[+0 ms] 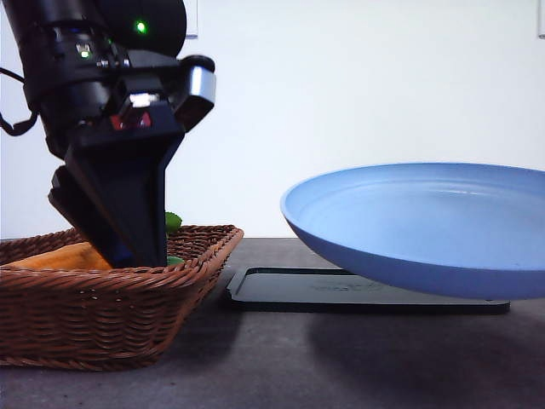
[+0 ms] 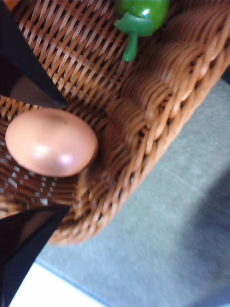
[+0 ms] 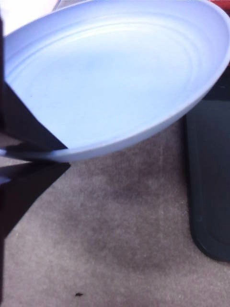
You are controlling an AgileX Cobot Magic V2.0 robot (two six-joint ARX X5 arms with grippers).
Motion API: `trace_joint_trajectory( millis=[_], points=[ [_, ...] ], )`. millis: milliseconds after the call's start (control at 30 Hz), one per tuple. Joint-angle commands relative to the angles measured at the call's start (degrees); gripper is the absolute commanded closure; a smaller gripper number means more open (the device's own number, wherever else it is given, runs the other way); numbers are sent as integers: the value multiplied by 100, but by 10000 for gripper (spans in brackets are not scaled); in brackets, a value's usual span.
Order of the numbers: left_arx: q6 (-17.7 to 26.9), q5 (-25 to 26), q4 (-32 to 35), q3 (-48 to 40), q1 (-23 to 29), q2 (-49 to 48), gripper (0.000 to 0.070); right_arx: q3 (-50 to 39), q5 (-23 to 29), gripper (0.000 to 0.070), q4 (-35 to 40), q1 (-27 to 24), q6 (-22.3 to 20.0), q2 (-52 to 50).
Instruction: Transfer egg from basket to plate and serve
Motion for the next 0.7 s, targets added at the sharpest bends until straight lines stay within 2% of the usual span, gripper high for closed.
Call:
trace_joint_trajectory(
  millis=[0,567,667],
  points=[
    [177,-4,21,133,-48,167,288,81,-49,700,28,-7,-72,13],
    [318,-47,70,133,-42,700,293,81,-69,700,-12,-7,-137,13],
    [318,-123,68,133,-42,706,332,81,-81,700,-13,-7,-138,13]
  ],
)
